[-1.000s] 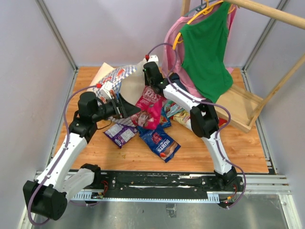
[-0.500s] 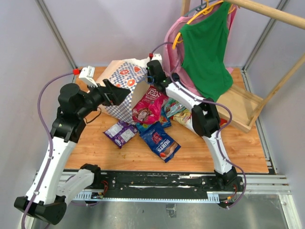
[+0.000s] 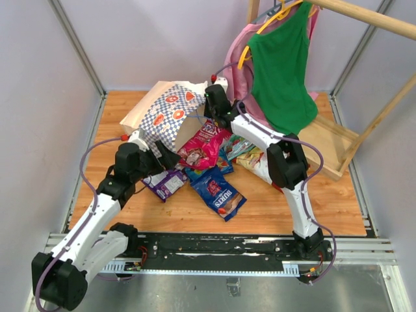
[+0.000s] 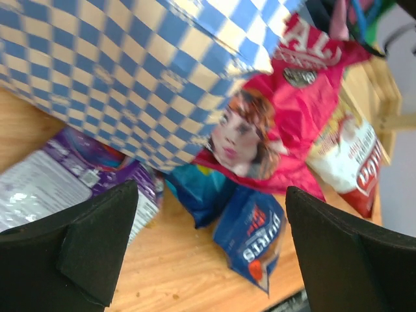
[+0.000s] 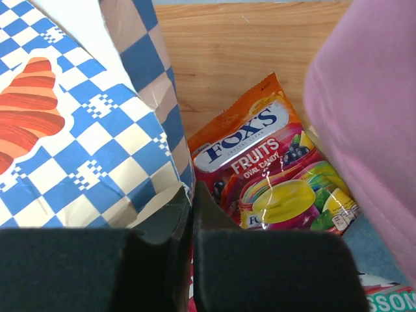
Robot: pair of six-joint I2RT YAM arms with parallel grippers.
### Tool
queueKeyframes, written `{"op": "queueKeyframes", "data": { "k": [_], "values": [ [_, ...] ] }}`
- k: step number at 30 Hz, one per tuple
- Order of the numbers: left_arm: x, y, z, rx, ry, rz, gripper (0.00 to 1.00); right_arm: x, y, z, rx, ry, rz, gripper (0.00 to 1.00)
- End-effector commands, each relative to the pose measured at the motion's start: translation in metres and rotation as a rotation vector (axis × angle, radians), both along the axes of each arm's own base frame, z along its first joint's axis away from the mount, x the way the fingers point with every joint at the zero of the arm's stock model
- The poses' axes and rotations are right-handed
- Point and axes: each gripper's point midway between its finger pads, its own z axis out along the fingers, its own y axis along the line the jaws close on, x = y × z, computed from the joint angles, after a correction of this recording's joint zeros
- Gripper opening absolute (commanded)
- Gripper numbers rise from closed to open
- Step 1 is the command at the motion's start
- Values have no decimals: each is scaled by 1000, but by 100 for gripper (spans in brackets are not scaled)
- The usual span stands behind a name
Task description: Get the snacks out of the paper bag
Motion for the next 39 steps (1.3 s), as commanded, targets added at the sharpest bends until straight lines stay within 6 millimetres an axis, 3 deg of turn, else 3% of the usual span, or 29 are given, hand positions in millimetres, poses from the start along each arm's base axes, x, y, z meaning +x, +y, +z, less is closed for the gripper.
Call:
{"op": "queueKeyframes", "data": {
  "k": [1,6,12,15,16,18,19,21,25,27,30,34,37,39],
  "values": [
    [27,34,24,36,-131,234,100,-14,16,41,88,-52,16,1],
    [38,25,27,17,-182,203,100,-20,23,44,91,-50,32,1],
    [58,8,16,15,-182,134,100,-20,28,45,77,-43,44,1],
    [71,10,13,46,-176,155,100,-18,30,48,68,-53,47,1],
    [75,14,12,67,-170,176,100,-16,31,50,65,-59,48,5],
    [84,24,13,127,-170,224,100,-12,36,56,59,-74,68,23],
    [90,31,16,166,-177,250,100,-10,39,59,57,-82,86,39],
    [103,44,21,255,-181,299,100,-6,44,66,64,-94,116,63],
    [130,56,32,341,-179,339,100,5,44,89,106,-108,151,88],
    [144,63,29,354,-174,353,100,8,35,105,120,-127,140,100],
    [163,85,23,333,-179,404,100,9,11,127,130,-145,96,98],
    [195,116,17,347,-201,445,100,1,-39,149,150,-155,-11,98],
    [223,130,21,397,-204,446,100,-22,-56,175,237,-149,24,98],
    [240,141,24,431,-212,472,100,-40,-72,180,236,-201,18,98]
  ]
}}
